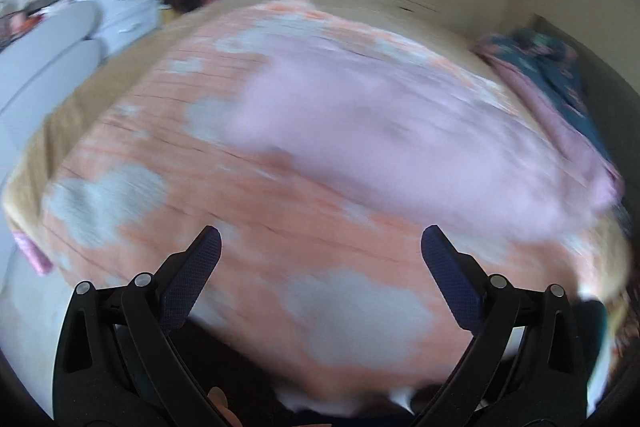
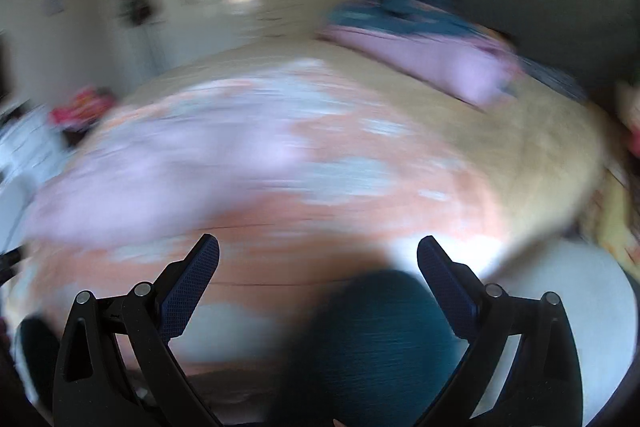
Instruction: Fold large clothes
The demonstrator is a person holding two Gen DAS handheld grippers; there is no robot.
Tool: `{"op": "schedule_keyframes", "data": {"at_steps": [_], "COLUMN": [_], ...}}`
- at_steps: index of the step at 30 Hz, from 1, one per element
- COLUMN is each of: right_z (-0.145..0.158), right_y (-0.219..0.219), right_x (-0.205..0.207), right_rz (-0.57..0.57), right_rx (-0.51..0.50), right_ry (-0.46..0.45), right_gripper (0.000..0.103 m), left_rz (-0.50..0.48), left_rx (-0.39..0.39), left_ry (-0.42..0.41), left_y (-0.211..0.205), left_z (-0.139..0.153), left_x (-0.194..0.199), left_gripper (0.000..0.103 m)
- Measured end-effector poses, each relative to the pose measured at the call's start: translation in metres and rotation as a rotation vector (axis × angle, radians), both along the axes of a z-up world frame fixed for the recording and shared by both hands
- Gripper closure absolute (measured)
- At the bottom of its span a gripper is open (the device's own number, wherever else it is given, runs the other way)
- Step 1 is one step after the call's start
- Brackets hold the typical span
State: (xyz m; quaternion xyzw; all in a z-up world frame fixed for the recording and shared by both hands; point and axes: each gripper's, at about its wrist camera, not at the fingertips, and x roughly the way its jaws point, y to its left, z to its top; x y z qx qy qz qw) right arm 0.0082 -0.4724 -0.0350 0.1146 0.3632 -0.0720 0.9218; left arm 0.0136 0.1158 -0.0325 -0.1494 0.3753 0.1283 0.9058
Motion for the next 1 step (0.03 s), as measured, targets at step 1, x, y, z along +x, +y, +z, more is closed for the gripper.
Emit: {"op": "schedule_keyframes", "data": {"at_steps": [1], "right_z": [-0.0153], "right_y": [-0.0399], "right_x": [0.0010], "right_rz": [-0.125], "right_rx": [-0.032], "right_ry": [0.033], "right_gripper": [0.004], "left_rz": [0.060], "left_rx": [0.018], "left_ry": [0.007], "left_y": [0.0227], "left_z": [-0.0011], "left_x": [0.0064], "left_gripper": [0.009]}}
